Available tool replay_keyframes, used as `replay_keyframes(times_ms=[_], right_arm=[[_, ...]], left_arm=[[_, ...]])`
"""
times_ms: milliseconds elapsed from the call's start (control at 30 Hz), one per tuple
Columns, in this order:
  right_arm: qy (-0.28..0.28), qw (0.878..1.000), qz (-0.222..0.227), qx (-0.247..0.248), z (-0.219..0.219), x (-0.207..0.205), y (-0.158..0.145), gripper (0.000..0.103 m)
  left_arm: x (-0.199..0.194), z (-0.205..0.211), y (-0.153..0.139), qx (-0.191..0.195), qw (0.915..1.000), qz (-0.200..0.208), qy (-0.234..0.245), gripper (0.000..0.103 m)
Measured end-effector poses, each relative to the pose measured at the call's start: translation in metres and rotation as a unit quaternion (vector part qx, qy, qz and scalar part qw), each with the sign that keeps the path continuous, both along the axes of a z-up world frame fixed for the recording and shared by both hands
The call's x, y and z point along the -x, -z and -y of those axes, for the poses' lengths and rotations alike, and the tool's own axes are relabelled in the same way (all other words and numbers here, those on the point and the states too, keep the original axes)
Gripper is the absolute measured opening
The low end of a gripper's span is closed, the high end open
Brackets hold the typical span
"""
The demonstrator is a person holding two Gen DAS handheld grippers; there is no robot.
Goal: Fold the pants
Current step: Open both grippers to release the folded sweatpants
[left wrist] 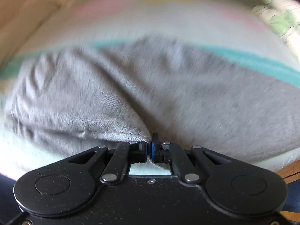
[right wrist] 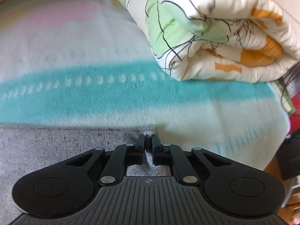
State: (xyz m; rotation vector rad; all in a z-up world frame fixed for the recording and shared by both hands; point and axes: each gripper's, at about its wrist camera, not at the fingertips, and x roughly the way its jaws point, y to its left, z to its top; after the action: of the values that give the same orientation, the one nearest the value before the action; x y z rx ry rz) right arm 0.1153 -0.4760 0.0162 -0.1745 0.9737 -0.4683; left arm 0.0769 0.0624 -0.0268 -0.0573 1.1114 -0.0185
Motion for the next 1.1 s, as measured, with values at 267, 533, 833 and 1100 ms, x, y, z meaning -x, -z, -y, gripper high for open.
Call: replay_keyframes(times_ms=[267,533,833,1100], right_arm=[[-0.086,0.993,0.082,0.017,-0.073,-0.002,-0.071,0.015],[-0.271,0.956,0.105,-0.042,-0.209,-0.012,-0.102,0.018],[-0.432,0.893,0.054,-0.117,-0.348,0.007,-0.059,0.018],[-0.528,0.834,0.022,-0.159,-0.429,0.041,-0.031,0.018]], left_arm=[[0.016,-0.008,-0.009,0.010,0.9995,-0.010,0.030,0.024],[0.030,-0.055,-0.052,0.022,0.9993,0.029,0.007,0.052],[-0.011,-0.166,-0.063,-0.006,0.9911,0.018,-0.131,0.059],[-0.026,-0.218,-0.045,0.020,0.9798,-0.010,-0.199,0.065]])
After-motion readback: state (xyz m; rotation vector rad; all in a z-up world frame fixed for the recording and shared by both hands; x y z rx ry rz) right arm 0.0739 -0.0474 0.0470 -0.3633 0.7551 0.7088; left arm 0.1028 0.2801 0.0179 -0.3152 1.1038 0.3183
